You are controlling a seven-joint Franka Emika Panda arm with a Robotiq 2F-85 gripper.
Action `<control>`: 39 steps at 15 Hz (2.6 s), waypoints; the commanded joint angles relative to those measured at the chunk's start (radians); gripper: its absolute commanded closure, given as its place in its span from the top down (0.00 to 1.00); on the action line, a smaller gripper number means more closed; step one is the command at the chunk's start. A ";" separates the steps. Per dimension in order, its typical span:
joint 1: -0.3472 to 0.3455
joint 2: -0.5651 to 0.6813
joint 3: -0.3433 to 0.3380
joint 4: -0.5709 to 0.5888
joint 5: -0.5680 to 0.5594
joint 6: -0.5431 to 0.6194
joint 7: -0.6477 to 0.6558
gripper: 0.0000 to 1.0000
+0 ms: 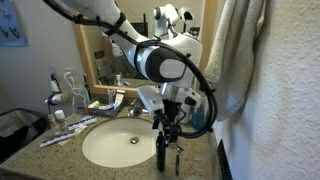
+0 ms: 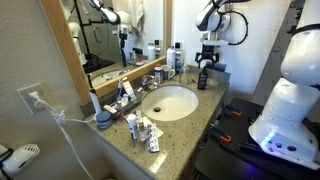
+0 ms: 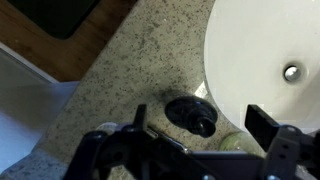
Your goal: Move the black bottle to the upper left corner of the counter
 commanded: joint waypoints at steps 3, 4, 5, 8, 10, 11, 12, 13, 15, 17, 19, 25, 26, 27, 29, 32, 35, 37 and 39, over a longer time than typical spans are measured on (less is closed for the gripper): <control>-0.007 -0.023 0.023 -0.059 0.006 0.140 0.029 1.00; -0.007 -0.022 0.024 -0.064 0.006 0.152 0.031 1.00; -0.006 -0.023 0.024 -0.068 0.003 0.160 0.034 1.00; -0.007 -0.025 0.022 -0.076 -0.004 0.167 0.037 0.72; -0.007 -0.029 0.021 -0.077 -0.009 0.159 0.042 0.59; -0.007 -0.029 0.020 -0.076 -0.011 0.159 0.044 0.50; -0.006 -0.031 0.019 -0.077 -0.015 0.159 0.050 0.43; -0.006 -0.032 0.019 -0.077 -0.018 0.160 0.061 0.34; -0.005 -0.033 0.018 -0.078 -0.023 0.158 0.071 0.19; -0.005 -0.035 0.017 -0.078 -0.029 0.156 0.082 0.07; -0.005 -0.036 0.017 -0.077 -0.034 0.149 0.088 0.11; 0.017 -0.088 0.026 -0.079 -0.079 0.113 0.132 0.11; 0.026 -0.109 0.032 -0.081 -0.101 0.101 0.155 0.11; 0.035 -0.125 0.040 -0.081 -0.123 0.091 0.178 0.11; 0.054 -0.166 0.065 -0.080 -0.171 0.055 0.223 0.11; 0.088 -0.220 0.125 -0.068 -0.218 -0.040 0.270 0.11; 0.125 -0.253 0.191 -0.043 -0.207 -0.136 0.256 0.11; 0.151 -0.259 0.232 -0.020 -0.211 -0.177 0.240 0.11; 0.180 -0.247 0.268 0.016 -0.191 -0.202 0.209 0.11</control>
